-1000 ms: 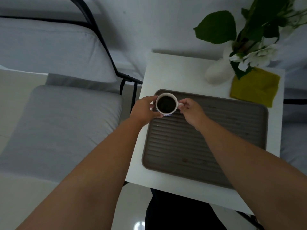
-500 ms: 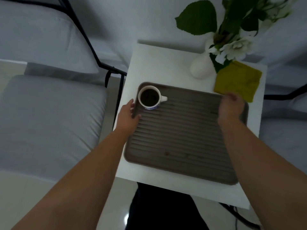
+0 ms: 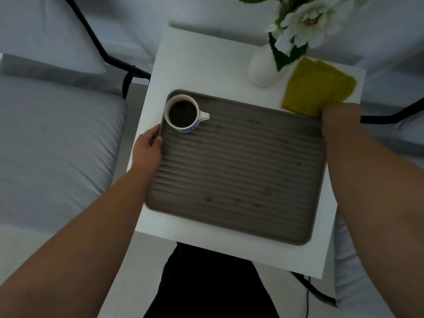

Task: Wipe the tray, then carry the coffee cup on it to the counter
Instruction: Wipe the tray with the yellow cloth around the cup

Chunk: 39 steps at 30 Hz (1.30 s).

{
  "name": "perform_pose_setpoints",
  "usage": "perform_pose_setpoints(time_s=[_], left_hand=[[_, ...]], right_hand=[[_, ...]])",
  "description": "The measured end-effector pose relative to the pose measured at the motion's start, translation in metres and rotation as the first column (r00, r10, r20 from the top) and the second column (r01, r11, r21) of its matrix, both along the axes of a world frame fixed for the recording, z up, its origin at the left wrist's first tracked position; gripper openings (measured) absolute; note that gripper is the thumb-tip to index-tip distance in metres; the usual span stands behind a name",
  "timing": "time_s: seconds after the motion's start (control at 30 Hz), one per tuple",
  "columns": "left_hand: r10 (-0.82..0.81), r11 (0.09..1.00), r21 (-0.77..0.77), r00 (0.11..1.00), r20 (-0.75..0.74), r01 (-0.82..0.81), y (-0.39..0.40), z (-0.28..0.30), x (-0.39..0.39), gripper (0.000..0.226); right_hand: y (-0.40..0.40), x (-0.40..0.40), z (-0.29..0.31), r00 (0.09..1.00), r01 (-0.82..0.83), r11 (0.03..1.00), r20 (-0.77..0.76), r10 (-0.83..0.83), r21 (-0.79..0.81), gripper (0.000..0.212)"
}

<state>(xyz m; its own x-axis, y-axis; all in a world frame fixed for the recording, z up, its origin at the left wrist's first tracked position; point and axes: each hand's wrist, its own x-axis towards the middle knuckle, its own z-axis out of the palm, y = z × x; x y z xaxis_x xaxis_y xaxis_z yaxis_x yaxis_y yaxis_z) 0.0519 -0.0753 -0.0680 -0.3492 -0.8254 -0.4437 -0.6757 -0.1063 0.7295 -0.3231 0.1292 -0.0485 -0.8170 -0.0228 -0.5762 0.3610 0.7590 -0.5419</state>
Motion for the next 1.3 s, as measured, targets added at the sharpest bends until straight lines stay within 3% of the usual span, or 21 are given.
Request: perform_pose_setpoints(time_s=[0.03,0.07,0.1,0.2,0.27,0.37,0.43,0.5,0.6,0.67,0.77,0.9,1.03,1.07,1.2,1.3], left_hand=[[0.004,1.000,0.003,1.000,0.007,-0.005,0.000,0.000,0.000,0.042],[0.007,1.000,0.008,1.000,0.021,-0.007,-0.001,0.001,0.000,0.041],[0.007,1.000,0.007,0.999,0.038,-0.008,-0.001,0.001,0.000,0.040],[-0.018,1.000,-0.011,0.996,0.083,0.019,0.000,0.008,-0.003,0.040],[-0.032,0.999,-0.011,0.993,0.112,0.034,0.001,0.015,-0.006,0.042],[-0.061,0.998,-0.006,0.989,0.134,0.062,0.001,0.018,-0.008,0.048],[-0.089,0.995,-0.034,0.981,0.171,0.096,0.002,0.020,-0.006,0.054],[-0.124,0.989,-0.044,0.963,0.237,0.139,0.008,0.021,-0.006,0.055],[-0.185,0.970,-0.088,0.923,0.336,0.227,0.016,0.018,-0.005,0.059],[-0.187,0.965,-0.115,0.924,0.332,0.237,0.015,0.014,0.000,0.061],[-0.177,0.975,-0.083,0.950,0.259,0.204,0.011,0.013,0.009,0.058],[-0.193,0.976,-0.052,0.953,0.233,0.210,0.008,0.009,0.012,0.055],[-0.164,0.981,-0.070,0.969,0.183,0.179,0.012,0.005,0.016,0.054],[-0.162,0.981,-0.080,0.972,0.172,0.178,0.014,0.005,0.018,0.053],[-0.111,0.989,-0.080,0.982,0.154,0.125,0.019,0.004,0.017,0.052],[-0.114,0.986,-0.104,0.982,0.150,0.130,0.021,0.002,0.016,0.053]], right_hand=[[-0.001,0.000,0.002,0.997,-0.077,0.996,0.011,0.077,0.041,0.034],[-0.003,-0.003,0.001,1.000,-0.014,0.996,-0.006,0.014,-0.089,0.037],[-0.002,-0.004,0.000,0.980,-0.026,0.993,-0.197,0.003,-0.114,0.034],[0.003,0.004,0.033,0.887,-0.069,0.980,-0.460,-0.026,-0.187,0.011],[0.005,0.020,0.057,0.868,-0.121,0.955,-0.496,-0.030,-0.269,0.025],[0.015,0.063,0.094,0.834,-0.196,0.915,-0.550,-0.033,-0.352,0.015],[0.026,0.091,0.098,0.770,-0.315,0.920,-0.629,0.106,-0.232,0.014],[0.028,0.116,0.084,0.729,-0.438,0.896,-0.615,0.302,-0.079,0.008],[0.015,0.151,0.039,0.567,-0.631,0.751,-0.546,0.617,0.193,0.026],[-0.004,0.180,0.009,0.442,-0.729,0.625,-0.506,0.741,0.279,0.044],[-0.040,0.215,-0.018,0.328,-0.811,0.516,-0.517,0.791,0.276,0.043],[-0.068,0.222,-0.032,0.372,-0.811,0.555,-0.569,0.733,0.186,0.032],[-0.077,0.216,-0.034,0.219,-0.850,0.432,-0.544,0.810,0.301,0.037],[-0.076,0.209,-0.034,0.248,-0.824,0.470,-0.544,0.801,0.317,0.039],[-0.043,0.184,-0.030,0.534,-0.607,0.733,-0.525,0.663,0.308,0.039],[-0.032,0.184,-0.026,0.573,-0.553,0.765,-0.517,0.636,0.330,0.037]])
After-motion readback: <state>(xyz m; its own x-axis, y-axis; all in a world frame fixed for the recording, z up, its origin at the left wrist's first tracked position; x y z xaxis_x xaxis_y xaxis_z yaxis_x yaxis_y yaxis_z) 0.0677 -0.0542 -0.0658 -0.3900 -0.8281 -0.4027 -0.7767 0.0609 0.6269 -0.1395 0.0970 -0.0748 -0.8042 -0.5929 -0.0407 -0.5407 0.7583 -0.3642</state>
